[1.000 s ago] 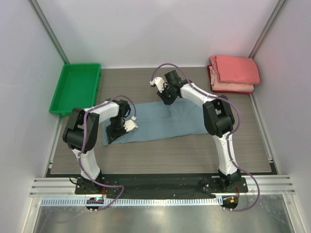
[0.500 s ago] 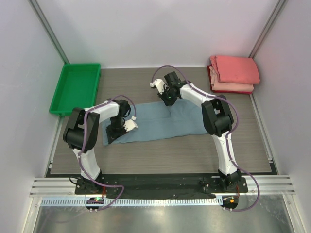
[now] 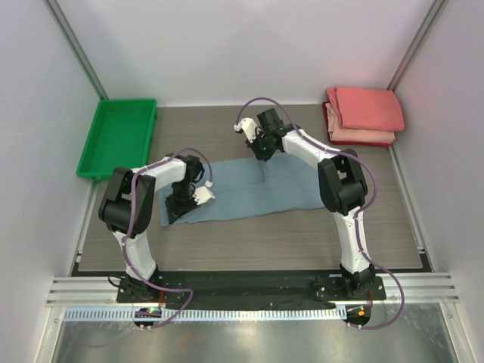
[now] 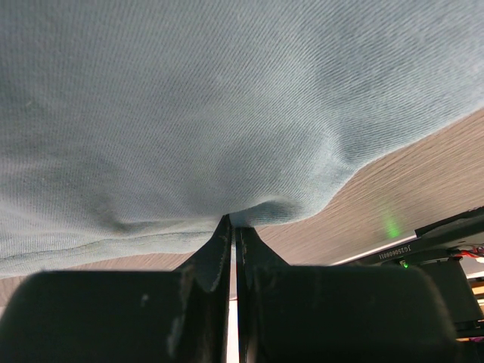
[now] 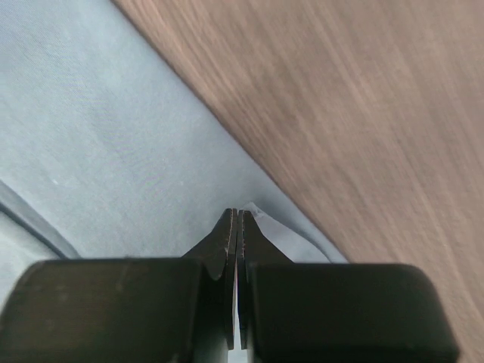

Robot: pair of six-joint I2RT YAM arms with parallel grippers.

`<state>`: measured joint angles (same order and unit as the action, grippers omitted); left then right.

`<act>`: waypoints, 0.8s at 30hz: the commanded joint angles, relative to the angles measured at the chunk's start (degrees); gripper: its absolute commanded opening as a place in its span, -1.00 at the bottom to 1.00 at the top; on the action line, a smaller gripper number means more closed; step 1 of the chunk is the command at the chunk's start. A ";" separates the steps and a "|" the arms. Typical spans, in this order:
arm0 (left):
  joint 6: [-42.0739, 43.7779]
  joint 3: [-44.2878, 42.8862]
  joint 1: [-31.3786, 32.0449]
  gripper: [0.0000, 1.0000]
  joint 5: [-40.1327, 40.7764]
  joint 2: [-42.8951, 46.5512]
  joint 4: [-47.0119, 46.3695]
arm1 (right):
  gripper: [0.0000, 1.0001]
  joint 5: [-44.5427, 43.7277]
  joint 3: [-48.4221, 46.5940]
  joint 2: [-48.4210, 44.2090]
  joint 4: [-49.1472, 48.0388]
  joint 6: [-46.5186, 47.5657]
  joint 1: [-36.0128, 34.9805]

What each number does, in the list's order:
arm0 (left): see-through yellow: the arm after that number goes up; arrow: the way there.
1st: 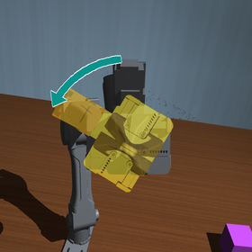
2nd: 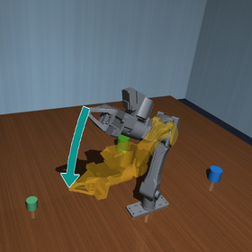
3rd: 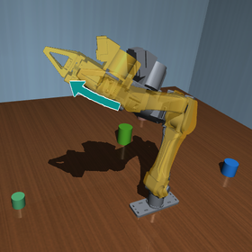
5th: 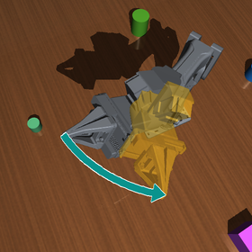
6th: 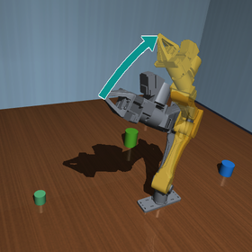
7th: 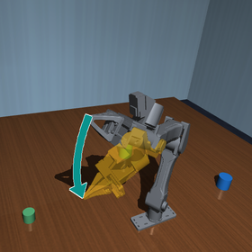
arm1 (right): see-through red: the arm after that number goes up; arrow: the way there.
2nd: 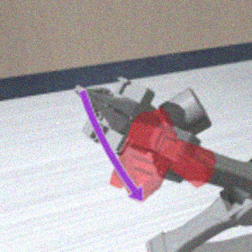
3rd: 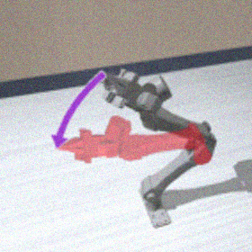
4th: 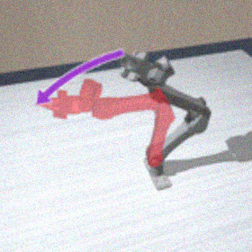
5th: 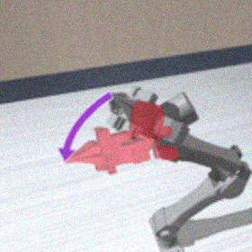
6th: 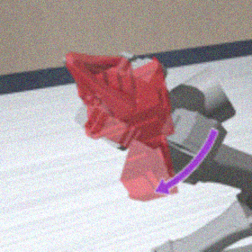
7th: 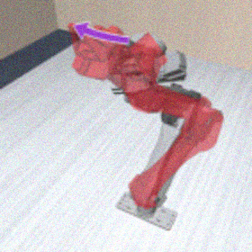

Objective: Fold and stack the t-shirts
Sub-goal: Fold the tshirt

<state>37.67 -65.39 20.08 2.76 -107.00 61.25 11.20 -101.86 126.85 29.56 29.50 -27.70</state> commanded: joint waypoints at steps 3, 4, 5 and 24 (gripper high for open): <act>-0.58 -1.15 0.66 -0.99 -2.59 -0.84 -2.28 | -0.90 -0.57 -0.09 -5.12 -4.95 -1.28 -0.51; -0.67 -1.24 0.67 -0.99 -2.59 -0.75 -2.28 | -0.82 -0.83 0.09 -5.03 -4.87 -1.20 -0.60; -0.58 -0.98 0.75 -1.00 -2.59 -0.67 -2.19 | -0.71 -0.83 0.52 -5.20 -4.95 -1.37 -0.51; 7.66 1.58 6.10 -0.99 -9.70 17.42 20.11 | -0.33 -10.59 13.62 -27.00 -1.97 -9.35 5.19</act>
<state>41.71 -64.23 23.16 -1.65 -94.30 71.05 3.55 -89.95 102.61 26.81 23.64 -25.91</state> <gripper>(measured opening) 0.006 0.338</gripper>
